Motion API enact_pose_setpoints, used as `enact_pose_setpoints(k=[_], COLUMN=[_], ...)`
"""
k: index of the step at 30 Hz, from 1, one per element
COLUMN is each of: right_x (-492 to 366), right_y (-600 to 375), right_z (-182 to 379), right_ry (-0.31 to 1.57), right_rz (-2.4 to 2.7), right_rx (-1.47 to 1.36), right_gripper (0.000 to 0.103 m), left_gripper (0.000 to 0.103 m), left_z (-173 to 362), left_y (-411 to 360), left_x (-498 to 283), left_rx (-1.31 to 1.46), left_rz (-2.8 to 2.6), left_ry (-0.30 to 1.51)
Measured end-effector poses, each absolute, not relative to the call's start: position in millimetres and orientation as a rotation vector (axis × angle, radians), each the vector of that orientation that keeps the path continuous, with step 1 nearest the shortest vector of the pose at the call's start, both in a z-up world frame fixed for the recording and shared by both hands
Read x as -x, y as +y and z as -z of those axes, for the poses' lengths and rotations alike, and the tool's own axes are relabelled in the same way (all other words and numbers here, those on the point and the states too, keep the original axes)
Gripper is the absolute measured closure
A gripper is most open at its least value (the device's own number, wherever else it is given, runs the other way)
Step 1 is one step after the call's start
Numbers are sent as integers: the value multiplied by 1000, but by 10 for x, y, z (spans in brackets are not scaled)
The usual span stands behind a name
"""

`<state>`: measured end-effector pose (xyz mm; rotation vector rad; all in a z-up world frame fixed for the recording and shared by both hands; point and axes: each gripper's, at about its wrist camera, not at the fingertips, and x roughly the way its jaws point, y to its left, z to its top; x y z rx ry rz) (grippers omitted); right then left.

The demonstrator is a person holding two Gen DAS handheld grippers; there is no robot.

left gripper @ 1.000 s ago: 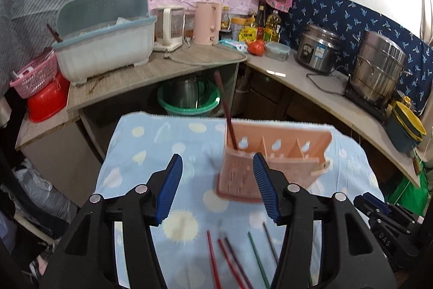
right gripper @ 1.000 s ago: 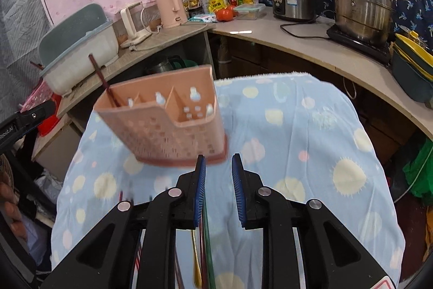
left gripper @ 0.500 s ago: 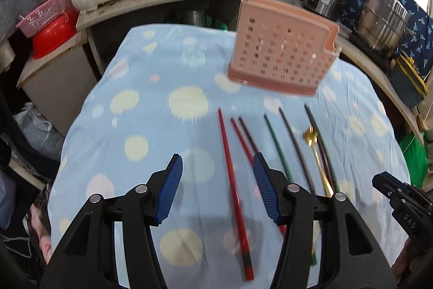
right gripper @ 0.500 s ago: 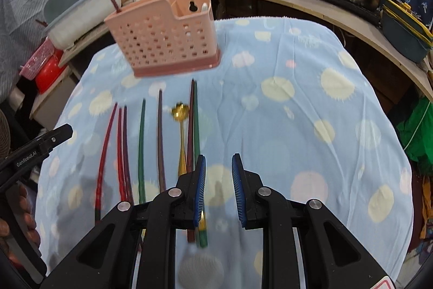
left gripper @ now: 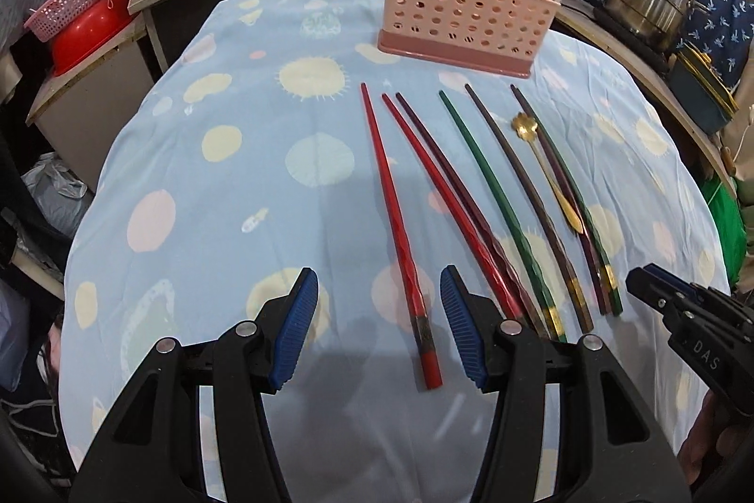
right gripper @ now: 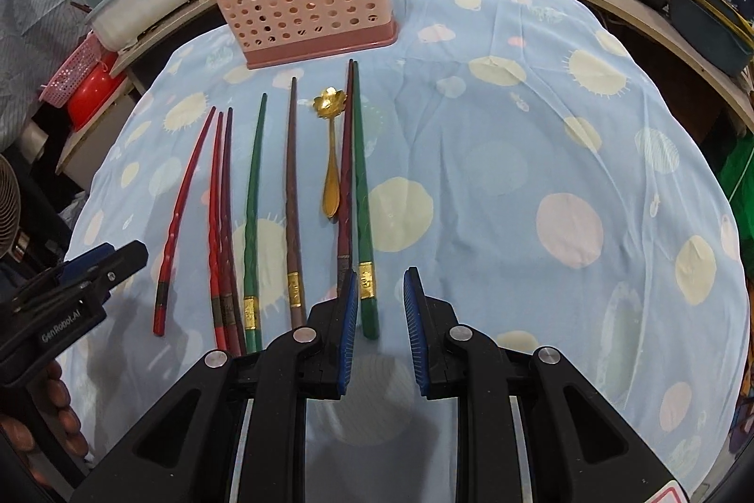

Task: Organize utensils
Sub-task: 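Open both grippers and withdraw them from the pink holder, then close the left gripper on a red chopstick while the right gripper closes on a green chopstick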

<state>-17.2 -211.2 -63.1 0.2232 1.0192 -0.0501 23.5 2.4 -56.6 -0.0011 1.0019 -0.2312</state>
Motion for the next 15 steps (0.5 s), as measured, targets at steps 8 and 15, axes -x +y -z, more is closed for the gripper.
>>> enact_pose_setpoints(k=[8,15], right_x=[162,152], right_y=[-2059,-2071], right_z=[705,761], right_ry=[1037,1044], right_rz=[37,41], right_rx=[-218,-216], right_gripper=[84,85], left_gripper=[53,53], left_z=[636,706], left_y=[-40,-51], left_x=[-151,-129], left_rx=[-7,-5], left_rz=[259,269], left_ry=[1020,1038])
